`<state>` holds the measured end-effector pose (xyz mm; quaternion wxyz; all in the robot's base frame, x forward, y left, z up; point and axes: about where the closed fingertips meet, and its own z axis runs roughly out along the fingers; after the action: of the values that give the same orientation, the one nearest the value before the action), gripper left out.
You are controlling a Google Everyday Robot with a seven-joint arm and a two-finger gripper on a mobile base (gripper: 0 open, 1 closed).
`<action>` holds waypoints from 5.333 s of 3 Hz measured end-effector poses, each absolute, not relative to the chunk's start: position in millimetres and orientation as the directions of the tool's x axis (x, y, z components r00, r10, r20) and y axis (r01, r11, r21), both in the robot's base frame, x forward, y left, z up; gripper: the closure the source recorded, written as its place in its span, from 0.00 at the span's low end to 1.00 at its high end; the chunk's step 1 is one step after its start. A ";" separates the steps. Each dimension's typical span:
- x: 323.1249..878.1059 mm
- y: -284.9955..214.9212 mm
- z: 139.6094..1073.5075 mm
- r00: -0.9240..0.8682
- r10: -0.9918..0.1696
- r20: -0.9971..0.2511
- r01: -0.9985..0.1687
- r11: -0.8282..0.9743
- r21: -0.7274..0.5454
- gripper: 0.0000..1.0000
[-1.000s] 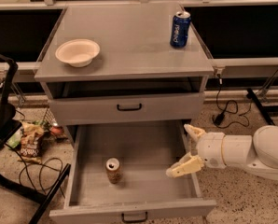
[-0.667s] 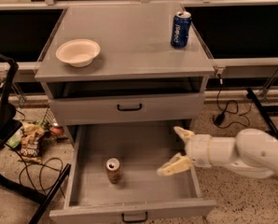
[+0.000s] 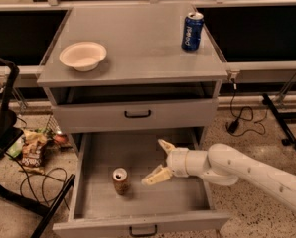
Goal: Pick orange can from middle drawer and place on counter
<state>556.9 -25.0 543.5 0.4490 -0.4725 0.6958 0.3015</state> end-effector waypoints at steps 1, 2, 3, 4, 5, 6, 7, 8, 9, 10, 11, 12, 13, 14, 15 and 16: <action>566.3 21.3 505.2 -0.098 -0.391 -0.915 -0.945 0.325 -0.038 0.00; 563.4 60.9 479.9 -0.051 -0.395 -0.917 -0.958 0.278 -0.067 0.00; 554.4 95.8 456.5 -0.026 -0.396 -0.918 -0.974 0.217 -0.066 0.00; 548.9 112.7 437.1 -0.028 -0.406 -0.913 -0.981 0.187 -0.053 0.19; 548.1 114.8 435.6 -0.028 -0.406 -0.913 -0.982 0.183 -0.051 0.42; 548.1 114.9 435.6 -0.028 -0.406 -0.913 -0.982 0.183 -0.051 0.64; 545.7 103.7 453.8 -0.033 -0.410 -0.911 -0.981 0.190 -0.050 0.89; 526.3 75.8 514.9 -0.043 -0.399 -0.916 -0.980 0.195 -0.039 1.00; 528.3 34.4 634.8 0.002 -0.368 -0.930 -0.975 0.206 -0.083 1.00; 549.2 8.4 750.1 0.031 -0.345 -0.938 -0.969 0.221 -0.113 1.00; 612.3 -15.4 878.1 -0.002 -0.302 -0.953 -0.946 0.309 -0.096 1.00; 612.7 -15.3 879.2 0.000 -0.302 -0.953 -0.946 0.310 -0.098 1.00; 634.1 -12.7 919.6 0.054 -0.353 -0.934 -0.943 0.291 -0.164 1.00; 673.0 -4.3 959.6 0.020 -0.428 -0.903 -0.943 0.292 -0.160 1.00; 737.1 11.9 973.7 -0.061 -0.460 -0.886 -0.915 0.381 -0.135 1.00; 802.6 16.9 1006.1 -0.111 -0.417 -0.902 -0.834 0.532 -0.143 1.00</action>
Offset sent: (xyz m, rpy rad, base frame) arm 0.0040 0.1309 -0.0954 -0.0001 -0.1055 0.1541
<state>802.6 16.9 1006.1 0.5035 -0.4368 0.7160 0.2073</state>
